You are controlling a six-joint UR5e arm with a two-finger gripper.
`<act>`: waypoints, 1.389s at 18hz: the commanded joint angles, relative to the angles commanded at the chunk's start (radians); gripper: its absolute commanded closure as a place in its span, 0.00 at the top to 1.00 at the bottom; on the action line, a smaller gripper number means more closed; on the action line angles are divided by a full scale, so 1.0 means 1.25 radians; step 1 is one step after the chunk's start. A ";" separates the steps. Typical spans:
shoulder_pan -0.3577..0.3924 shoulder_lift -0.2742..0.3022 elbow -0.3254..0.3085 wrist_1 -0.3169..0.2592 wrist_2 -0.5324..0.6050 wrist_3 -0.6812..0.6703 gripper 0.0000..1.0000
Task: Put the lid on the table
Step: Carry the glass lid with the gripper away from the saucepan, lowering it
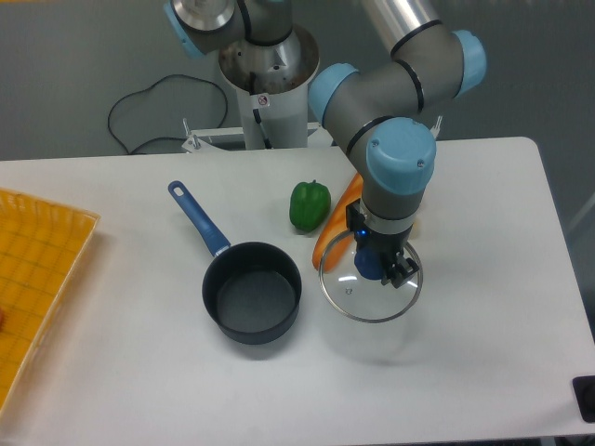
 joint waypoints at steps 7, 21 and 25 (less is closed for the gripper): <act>0.005 -0.010 -0.001 0.001 0.000 0.007 0.39; 0.018 -0.099 0.042 0.016 -0.007 0.007 0.39; 0.020 -0.125 0.054 0.050 -0.007 0.007 0.39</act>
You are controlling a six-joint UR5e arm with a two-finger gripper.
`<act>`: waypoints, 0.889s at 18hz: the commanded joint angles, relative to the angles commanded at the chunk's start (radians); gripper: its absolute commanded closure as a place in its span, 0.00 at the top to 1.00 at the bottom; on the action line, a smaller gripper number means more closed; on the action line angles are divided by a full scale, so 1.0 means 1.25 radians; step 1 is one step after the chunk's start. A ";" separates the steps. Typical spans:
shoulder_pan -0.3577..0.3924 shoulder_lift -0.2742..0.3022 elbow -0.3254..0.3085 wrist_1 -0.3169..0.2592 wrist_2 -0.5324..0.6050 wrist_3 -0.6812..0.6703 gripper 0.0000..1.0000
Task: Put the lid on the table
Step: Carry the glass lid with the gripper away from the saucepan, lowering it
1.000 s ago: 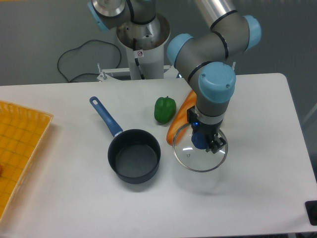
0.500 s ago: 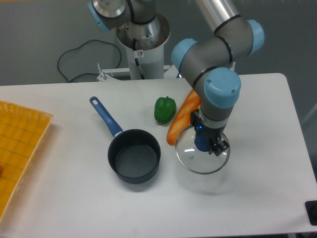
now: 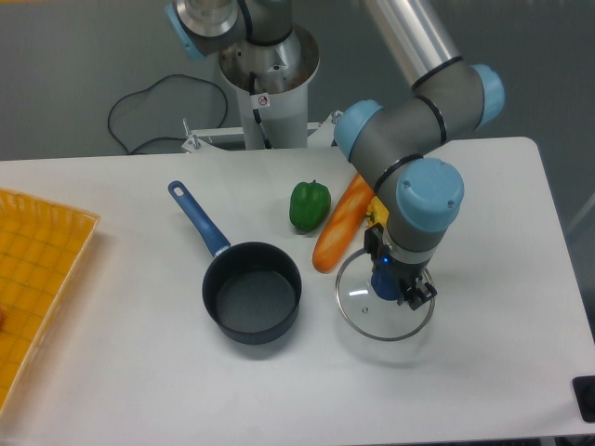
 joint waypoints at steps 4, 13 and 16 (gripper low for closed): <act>0.005 -0.026 0.028 0.004 0.001 0.000 0.39; 0.009 -0.054 0.036 0.047 0.001 -0.011 0.39; 0.009 -0.059 0.034 0.047 0.001 -0.012 0.39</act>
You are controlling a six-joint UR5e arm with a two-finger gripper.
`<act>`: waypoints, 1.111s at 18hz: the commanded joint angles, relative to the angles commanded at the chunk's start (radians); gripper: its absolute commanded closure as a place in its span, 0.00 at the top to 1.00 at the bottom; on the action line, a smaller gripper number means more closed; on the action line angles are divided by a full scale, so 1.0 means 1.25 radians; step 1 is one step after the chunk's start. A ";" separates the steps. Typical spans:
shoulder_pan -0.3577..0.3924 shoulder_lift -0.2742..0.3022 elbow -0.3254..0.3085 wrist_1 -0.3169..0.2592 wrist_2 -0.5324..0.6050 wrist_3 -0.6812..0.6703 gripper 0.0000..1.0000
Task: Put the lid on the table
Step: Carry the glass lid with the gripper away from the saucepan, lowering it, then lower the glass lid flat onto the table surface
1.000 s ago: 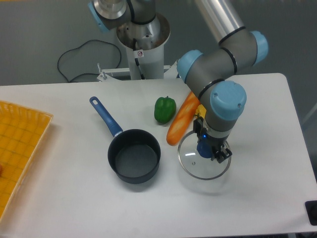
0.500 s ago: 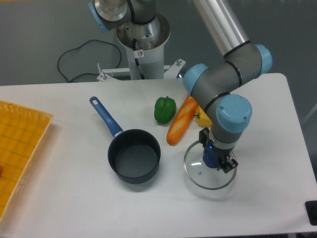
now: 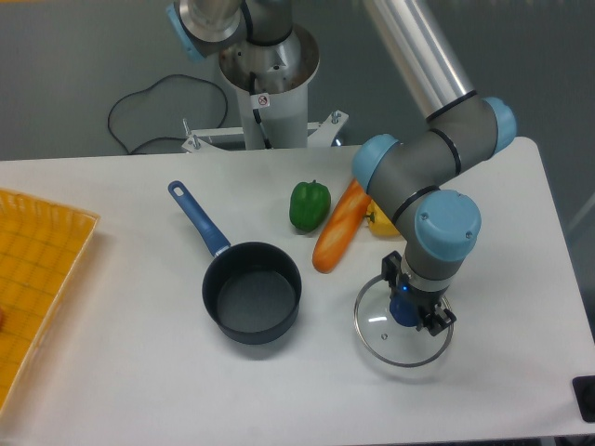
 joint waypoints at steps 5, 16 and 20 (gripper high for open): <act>-0.004 -0.009 -0.007 0.000 0.000 0.000 0.39; -0.010 -0.017 -0.010 0.001 0.000 -0.021 0.39; -0.012 -0.021 -0.011 0.001 0.001 -0.025 0.39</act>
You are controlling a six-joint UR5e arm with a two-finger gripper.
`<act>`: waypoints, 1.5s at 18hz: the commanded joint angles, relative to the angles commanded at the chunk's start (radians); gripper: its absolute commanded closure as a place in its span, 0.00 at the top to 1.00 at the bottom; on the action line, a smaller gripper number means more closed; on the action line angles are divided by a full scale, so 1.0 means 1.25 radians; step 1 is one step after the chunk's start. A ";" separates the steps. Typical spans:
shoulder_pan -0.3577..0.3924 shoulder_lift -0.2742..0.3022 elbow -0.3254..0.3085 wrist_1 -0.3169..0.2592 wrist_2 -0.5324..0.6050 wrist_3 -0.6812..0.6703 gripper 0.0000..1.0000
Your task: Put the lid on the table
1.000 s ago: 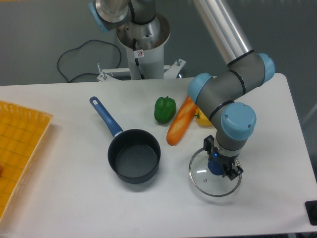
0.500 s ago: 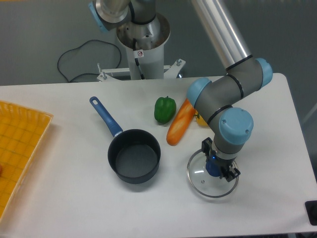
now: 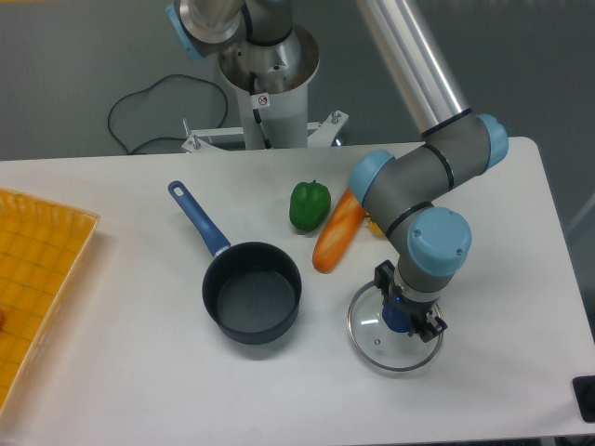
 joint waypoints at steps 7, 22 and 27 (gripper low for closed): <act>-0.004 -0.007 0.000 0.026 -0.001 -0.010 0.39; -0.007 -0.011 0.000 0.028 0.000 -0.010 0.39; -0.007 -0.012 -0.001 0.028 0.000 -0.010 0.39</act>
